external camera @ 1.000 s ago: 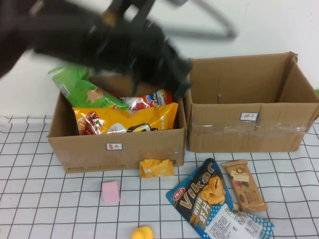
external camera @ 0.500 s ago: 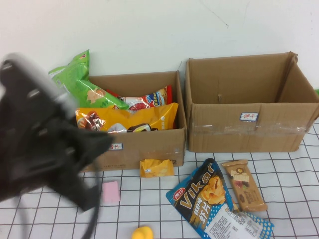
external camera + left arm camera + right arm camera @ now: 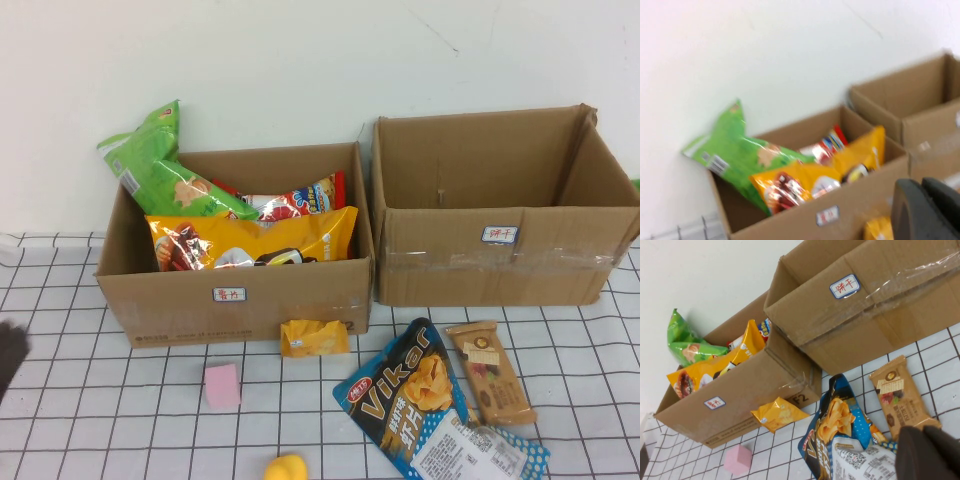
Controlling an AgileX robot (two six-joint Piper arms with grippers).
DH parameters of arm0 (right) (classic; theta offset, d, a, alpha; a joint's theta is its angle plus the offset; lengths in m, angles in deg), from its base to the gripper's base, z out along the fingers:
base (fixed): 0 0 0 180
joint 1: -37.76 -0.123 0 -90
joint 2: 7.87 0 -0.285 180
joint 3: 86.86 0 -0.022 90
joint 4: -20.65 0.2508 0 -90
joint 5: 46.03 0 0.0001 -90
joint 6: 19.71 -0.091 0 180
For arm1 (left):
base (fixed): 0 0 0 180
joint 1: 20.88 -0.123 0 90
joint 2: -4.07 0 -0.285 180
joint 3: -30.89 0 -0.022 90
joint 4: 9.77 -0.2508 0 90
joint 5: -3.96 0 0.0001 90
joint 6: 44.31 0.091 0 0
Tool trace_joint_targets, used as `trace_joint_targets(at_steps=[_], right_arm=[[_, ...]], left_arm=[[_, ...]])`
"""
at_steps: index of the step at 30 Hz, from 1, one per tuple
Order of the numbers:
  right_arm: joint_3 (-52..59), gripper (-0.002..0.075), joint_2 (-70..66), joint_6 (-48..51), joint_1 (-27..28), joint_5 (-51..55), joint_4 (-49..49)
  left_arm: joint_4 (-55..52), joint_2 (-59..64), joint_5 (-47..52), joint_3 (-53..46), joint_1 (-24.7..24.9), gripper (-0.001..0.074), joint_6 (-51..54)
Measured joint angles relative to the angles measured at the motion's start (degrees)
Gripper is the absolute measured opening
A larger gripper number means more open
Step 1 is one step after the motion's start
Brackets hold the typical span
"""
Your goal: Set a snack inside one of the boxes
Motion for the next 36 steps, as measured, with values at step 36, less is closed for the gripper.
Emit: trace_joint_targets(at_steps=[36], right_arm=[[0.0, -0.0001, 0.0, 0.0, 0.0, 0.0, 0.0]], left_arm=[[-11.29, -21.73, 5.52, -26.07, -23.38, -0.0001, -17.85]])
